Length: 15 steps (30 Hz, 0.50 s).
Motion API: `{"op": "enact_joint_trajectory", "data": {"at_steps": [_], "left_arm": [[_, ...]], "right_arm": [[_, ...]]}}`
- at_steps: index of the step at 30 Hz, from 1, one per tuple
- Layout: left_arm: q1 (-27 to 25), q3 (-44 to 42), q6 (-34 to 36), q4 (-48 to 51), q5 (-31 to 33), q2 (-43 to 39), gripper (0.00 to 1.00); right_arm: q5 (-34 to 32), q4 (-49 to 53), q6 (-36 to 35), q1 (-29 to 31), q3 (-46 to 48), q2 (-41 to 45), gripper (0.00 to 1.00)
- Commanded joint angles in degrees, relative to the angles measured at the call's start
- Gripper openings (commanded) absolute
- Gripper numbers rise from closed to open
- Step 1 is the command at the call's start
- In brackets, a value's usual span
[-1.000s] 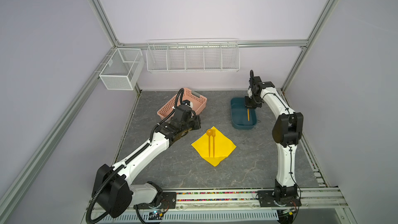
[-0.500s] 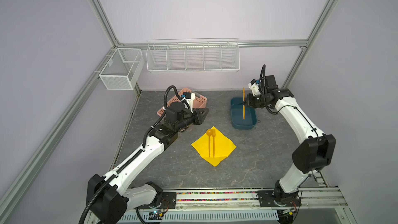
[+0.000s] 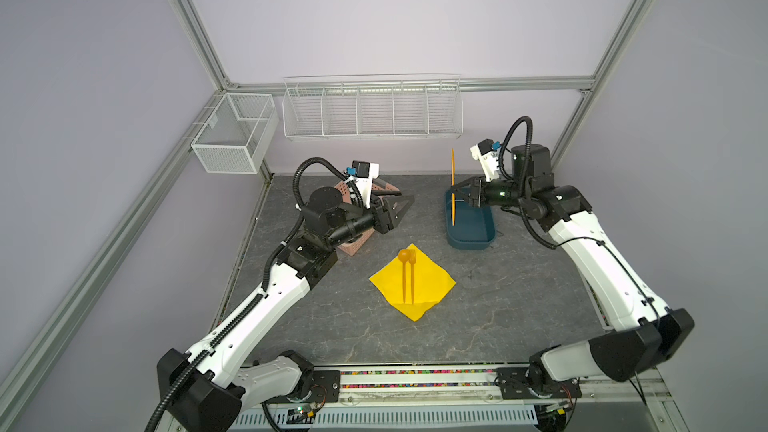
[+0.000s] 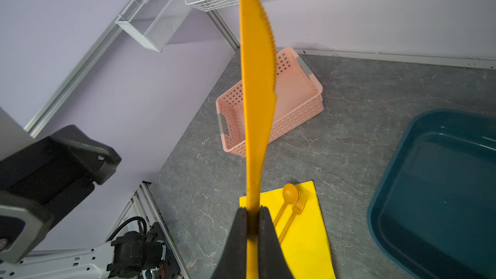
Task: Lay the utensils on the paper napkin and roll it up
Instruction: 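Raise the knife upright with the right gripper while the left gripper rises toward it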
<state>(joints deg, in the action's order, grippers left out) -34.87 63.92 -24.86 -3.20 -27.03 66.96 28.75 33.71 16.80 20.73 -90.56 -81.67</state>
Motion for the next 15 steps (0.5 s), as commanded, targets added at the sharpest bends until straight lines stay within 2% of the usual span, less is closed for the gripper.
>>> {"op": "enact_joint_trajectory", "data": {"at_steps": [1,6,15], "left_arm": [[0.15,0.87,0.57,-6.81,-8.22,0.16,0.52],[0.15,0.24,-4.92,-18.93,-15.80,1.89,0.48],[0.16,1.25,-8.05,-25.18,-21.68,3.71,0.42]], "right_arm": [[4.43,-6.25,0.89,1.08,2.15,3.29,0.07],[8.42,-11.36,1.56,2.68,4.55,7.21,0.07],[13.09,-16.10,3.52,5.73,4.10,10.99,0.07]]}}
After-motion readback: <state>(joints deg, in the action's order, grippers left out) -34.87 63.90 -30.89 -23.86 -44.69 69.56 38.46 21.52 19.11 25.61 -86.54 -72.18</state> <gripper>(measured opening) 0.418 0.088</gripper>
